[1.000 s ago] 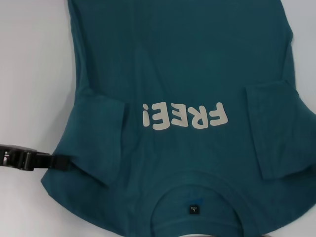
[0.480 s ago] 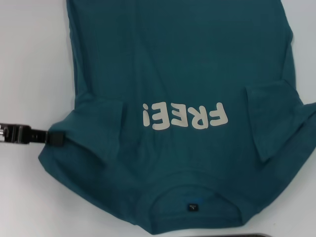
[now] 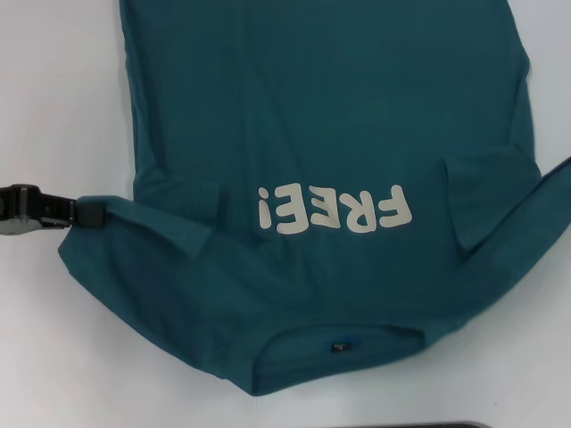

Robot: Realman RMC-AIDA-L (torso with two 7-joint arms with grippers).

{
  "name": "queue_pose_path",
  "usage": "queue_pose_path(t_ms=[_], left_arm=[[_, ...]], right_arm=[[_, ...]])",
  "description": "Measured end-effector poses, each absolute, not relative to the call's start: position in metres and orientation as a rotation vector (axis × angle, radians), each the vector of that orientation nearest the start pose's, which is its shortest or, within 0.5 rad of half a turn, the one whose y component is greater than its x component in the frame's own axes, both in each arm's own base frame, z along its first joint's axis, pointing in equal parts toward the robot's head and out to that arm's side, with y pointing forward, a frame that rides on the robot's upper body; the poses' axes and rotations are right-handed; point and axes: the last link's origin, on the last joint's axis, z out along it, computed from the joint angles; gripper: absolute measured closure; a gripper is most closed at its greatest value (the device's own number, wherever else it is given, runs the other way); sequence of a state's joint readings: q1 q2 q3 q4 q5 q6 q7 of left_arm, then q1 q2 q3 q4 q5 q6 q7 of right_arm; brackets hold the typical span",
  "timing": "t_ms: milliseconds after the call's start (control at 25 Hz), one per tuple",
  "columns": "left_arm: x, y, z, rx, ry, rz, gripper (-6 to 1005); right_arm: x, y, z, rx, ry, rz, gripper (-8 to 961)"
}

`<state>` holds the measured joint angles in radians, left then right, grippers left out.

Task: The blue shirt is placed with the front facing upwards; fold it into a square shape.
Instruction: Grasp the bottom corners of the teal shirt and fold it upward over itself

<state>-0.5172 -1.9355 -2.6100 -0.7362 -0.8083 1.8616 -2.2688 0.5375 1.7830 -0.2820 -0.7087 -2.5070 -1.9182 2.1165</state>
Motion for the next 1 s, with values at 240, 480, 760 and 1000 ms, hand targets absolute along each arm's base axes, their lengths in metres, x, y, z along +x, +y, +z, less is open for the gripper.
queue_pose_path(t_ms=[240,480,760,1000], left_arm=[[-0.303,0.294,0.066,-2.465,-1.948,-0.449,970],[-0.308,0.284,0.06,-2.438,-2.004,-0.461,971],[-0.304,0.283,0.056,-2.443,-2.029,-0.493,972],[-0.296,0.285,0.053,-2.411,-2.088,-0.563,971]], right_arm=[[0.336,0.295,0.147,-2.378,1.72,0.46,948],[0.344,0.283,0.149,-2.345,1.731,0.505,948],[0.352,0.27,0.157,-2.31,1.713,0.558,948],[0.358,0.265,0.165,-2.269,1.699,0.58,948]])
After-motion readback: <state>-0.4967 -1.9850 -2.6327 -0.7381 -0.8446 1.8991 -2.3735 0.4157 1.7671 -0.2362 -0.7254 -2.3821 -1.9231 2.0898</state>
